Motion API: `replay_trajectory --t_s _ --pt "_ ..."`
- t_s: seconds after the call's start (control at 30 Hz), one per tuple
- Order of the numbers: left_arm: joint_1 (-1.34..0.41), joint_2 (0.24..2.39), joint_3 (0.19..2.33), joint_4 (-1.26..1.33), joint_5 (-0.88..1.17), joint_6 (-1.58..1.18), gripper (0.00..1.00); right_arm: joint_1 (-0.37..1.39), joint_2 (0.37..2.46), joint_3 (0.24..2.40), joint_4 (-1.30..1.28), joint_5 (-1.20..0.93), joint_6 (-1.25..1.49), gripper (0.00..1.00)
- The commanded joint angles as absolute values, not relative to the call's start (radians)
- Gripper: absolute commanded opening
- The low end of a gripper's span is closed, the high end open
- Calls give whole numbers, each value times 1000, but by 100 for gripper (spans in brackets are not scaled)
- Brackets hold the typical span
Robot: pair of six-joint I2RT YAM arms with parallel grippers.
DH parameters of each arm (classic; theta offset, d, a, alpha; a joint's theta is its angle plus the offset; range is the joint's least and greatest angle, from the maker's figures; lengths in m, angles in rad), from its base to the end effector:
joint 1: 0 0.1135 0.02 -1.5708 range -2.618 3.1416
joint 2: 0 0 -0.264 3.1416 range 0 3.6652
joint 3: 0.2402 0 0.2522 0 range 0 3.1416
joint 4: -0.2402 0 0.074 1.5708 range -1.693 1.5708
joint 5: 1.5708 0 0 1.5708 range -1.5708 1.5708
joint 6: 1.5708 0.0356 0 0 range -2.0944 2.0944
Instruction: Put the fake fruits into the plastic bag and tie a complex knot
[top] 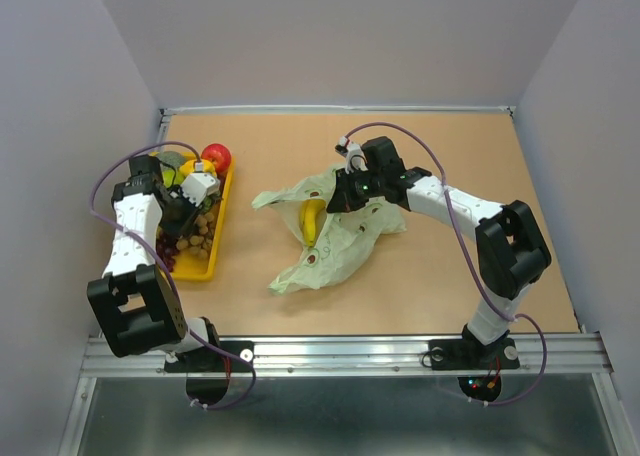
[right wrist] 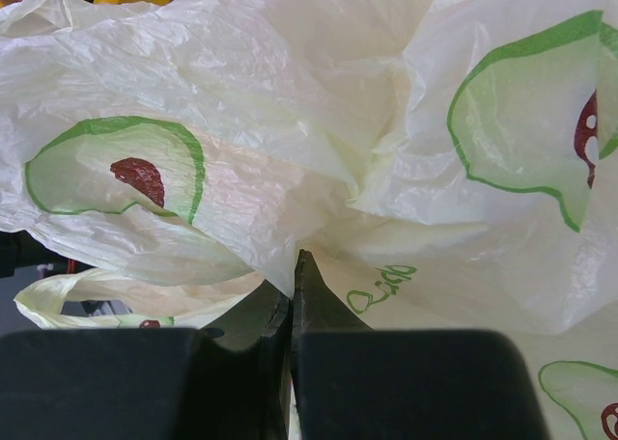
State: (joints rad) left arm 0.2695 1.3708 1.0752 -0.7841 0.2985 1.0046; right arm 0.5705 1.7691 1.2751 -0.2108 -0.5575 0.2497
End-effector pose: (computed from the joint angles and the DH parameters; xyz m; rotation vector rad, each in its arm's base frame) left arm 0.2633 0.0619 0.2630 1.0151 2.3665 0.0725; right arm 0.3227 0.2294 0.2415 -0.6826 2.2715 1.0505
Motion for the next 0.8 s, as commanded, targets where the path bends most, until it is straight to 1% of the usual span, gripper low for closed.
replay_trajectory --t_s 0.0,0.17,0.3,0.53,0.77 --pt "264 1338 1153 -905 391 1006 1 575 1766 1293 -196 -555 229 1" --pt "267 1284 1253 -989 451 1006 0 574 1766 1295 -195 -551 232 0" --pt "275 1249 1292 -1018 478 1014 0 575 1769 1301 -196 -549 235 0" --pt "281 1226 1397 -1104 572 1029 0 575 1773 1313 -195 -537 244 0" --pt "281 1200 1414 -1120 600 1020 0 575 1778 1319 -195 -535 250 0"
